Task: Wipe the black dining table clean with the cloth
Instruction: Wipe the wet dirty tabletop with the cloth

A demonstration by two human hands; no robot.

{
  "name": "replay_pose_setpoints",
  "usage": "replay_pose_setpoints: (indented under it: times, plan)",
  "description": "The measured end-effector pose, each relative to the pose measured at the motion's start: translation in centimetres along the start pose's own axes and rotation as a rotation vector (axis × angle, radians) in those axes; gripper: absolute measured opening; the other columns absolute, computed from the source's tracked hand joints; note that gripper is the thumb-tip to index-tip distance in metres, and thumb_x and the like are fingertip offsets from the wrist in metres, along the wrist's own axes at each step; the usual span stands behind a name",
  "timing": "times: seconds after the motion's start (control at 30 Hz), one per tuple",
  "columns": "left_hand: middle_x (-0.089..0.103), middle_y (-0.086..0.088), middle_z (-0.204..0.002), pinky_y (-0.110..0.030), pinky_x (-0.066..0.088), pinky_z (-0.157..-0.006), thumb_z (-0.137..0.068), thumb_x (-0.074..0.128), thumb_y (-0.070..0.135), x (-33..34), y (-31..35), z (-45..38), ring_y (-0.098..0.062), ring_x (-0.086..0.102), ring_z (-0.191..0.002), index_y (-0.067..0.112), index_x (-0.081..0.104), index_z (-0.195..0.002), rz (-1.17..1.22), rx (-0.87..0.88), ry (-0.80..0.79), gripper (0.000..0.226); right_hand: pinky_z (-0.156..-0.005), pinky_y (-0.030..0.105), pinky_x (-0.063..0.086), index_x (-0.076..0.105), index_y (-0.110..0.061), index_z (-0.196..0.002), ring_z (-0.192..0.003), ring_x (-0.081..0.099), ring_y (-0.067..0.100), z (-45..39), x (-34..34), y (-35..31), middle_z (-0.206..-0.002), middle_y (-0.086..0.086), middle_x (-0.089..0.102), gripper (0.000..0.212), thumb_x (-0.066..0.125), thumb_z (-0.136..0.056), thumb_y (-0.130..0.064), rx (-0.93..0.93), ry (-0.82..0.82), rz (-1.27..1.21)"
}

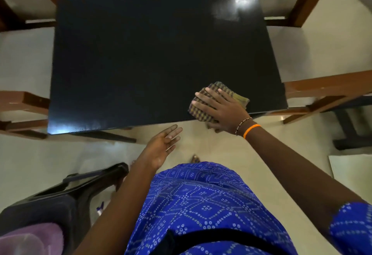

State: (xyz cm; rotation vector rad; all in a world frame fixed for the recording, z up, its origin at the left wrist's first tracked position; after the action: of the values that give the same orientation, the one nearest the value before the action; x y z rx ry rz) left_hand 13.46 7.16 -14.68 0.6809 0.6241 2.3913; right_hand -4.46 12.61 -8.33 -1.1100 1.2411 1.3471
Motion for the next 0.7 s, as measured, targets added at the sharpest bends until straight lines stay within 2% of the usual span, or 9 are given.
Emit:
replay_pose_setpoints:
  times: [0.27,0.4,0.5,0.6,0.67,0.7]
  plan:
    - [0.057,0.008,-0.124,-0.031,0.034,-0.101,-0.099,0.029,0.008,7.0,0.4,-1.3,-0.013,0.053,-0.115,0.02,0.047,-0.131,-0.155,-0.004,-0.065,0.038,-0.112,0.049,0.027,0.028,-0.024,-0.146,-0.141,0.03,0.032,9.5,1.7,9.9,-0.153,0.007,0.032,0.067,0.055,-0.086,-0.039,0.148,0.008,0.066]
    - [0.058,0.009,-0.122,-0.03,0.035,-0.099,-0.1,0.029,0.008,8.5,0.5,-1.4,-0.012,0.054,-0.113,0.022,0.047,-0.129,-0.207,-0.004,-0.079,0.037,-0.113,0.048,0.025,0.025,-0.025,-0.147,-0.141,0.029,0.032,12.4,2.7,12.8,-0.154,0.007,0.03,0.06,0.038,-0.09,-0.04,0.222,-0.028,0.054]
    - [0.06,0.012,-0.117,-0.027,0.038,-0.093,-0.1,0.029,0.009,9.0,0.3,-1.2,-0.008,0.055,-0.109,0.025,0.049,-0.124,-0.238,-0.011,-0.092,0.035,-0.113,0.052,0.028,0.026,-0.02,-0.147,-0.141,0.027,0.037,13.8,3.4,13.5,-0.154,0.011,0.029,0.061,0.039,-0.089,-0.036,0.289,-0.026,-0.073]
    - [0.061,0.014,-0.117,-0.024,0.041,-0.087,-0.1,0.029,0.009,9.1,-0.1,-1.1,-0.004,0.056,-0.107,0.027,0.05,-0.122,-0.264,-0.022,-0.105,0.035,-0.114,0.052,0.027,0.028,-0.014,-0.146,-0.142,0.021,0.04,15.5,3.8,14.0,-0.154,0.015,0.026,0.064,0.051,-0.087,-0.018,0.406,0.052,-0.206]
    - [0.061,0.014,-0.117,-0.024,0.042,-0.087,-0.1,0.03,0.01,9.1,-0.5,-1.0,-0.005,0.056,-0.107,0.027,0.049,-0.124,-0.276,-0.024,-0.111,0.035,-0.113,0.051,0.029,0.029,-0.012,-0.145,-0.141,0.024,0.038,17.2,3.9,14.1,-0.153,0.016,0.028,0.065,0.055,-0.086,-0.005,0.598,0.181,-0.383]
    - [0.06,0.013,-0.118,-0.024,0.042,-0.087,-0.1,0.03,0.011,9.1,-0.6,-1.0,-0.005,0.057,-0.107,0.027,0.048,-0.126,-0.278,-0.028,-0.109,0.035,-0.111,0.05,0.034,0.031,-0.01,-0.145,-0.138,0.031,0.037,18.1,4.0,13.9,-0.151,0.017,0.032,0.062,0.053,-0.087,-0.003,0.738,0.282,-0.525]
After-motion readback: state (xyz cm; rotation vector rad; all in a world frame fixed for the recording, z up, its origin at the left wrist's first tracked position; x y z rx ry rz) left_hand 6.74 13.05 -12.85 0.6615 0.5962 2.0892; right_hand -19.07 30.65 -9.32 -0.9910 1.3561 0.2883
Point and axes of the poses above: each hand's wrist, its own z-axis away from the middle knuckle, its own x-axis out of the palm, y = z × x, the point moved 8 cm from there along -z, towards the middle knuckle
